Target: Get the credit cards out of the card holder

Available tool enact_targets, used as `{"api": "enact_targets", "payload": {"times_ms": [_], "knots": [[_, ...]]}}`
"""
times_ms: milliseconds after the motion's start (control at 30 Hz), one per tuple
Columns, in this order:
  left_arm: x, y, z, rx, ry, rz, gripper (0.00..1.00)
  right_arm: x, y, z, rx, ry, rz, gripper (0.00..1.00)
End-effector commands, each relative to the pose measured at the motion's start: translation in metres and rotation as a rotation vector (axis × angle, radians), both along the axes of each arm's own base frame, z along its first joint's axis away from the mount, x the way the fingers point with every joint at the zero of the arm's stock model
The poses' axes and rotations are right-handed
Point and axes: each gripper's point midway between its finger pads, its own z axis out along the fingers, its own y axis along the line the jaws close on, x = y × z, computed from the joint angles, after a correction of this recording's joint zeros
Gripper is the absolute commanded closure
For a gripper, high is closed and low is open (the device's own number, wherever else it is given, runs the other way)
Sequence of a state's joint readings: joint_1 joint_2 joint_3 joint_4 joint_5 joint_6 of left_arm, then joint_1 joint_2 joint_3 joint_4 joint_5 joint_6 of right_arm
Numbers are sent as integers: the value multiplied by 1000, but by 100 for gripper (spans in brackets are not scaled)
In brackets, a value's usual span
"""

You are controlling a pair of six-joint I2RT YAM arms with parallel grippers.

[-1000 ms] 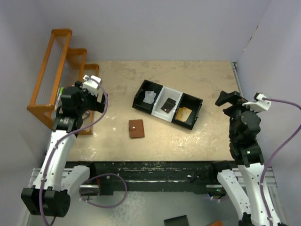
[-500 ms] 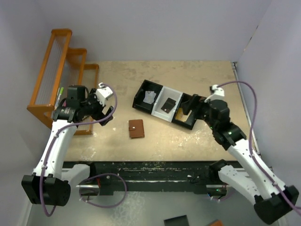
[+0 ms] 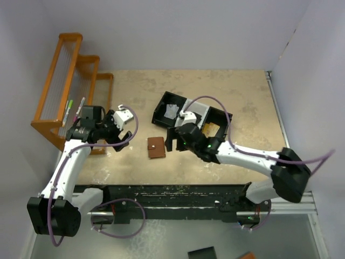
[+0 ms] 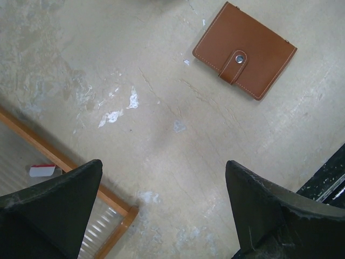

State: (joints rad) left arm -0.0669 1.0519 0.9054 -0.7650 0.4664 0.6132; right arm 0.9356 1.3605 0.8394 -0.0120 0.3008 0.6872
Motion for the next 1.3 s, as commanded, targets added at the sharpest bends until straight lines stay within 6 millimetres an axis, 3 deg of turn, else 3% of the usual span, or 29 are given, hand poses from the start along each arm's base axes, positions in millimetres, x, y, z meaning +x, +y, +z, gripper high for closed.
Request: {"api": "enact_targets", "payload": {"times_ms": [0, 133, 300, 667, 800, 1067, 1133, 1267], "knots": [[5, 0, 7, 23, -74, -40, 1, 12, 49, 7, 102, -31, 12, 9], [3, 3, 0, 48, -74, -52, 1, 13, 71, -25, 87, 26, 52, 12], [4, 4, -4, 60, -77, -69, 1, 13, 92, -45, 102, 73, 95, 21], [4, -1, 5, 44, -79, -98, 1, 4, 89, -86, 6, 125, 51, 34], [2, -4, 8, 34, -87, -116, 1, 4, 99, -85, 16, 125, 34, 45], [-5, -9, 9, 20, -89, -169, 1, 7, 87, -86, 10, 120, -44, 68], [-9, -13, 7, 9, -87, -198, 1, 2, 78, -94, 0, 129, -51, 77], [-14, -24, 3, -25, -90, -280, 1, 0, 81, -80, 62, 102, -30, 94]]}}
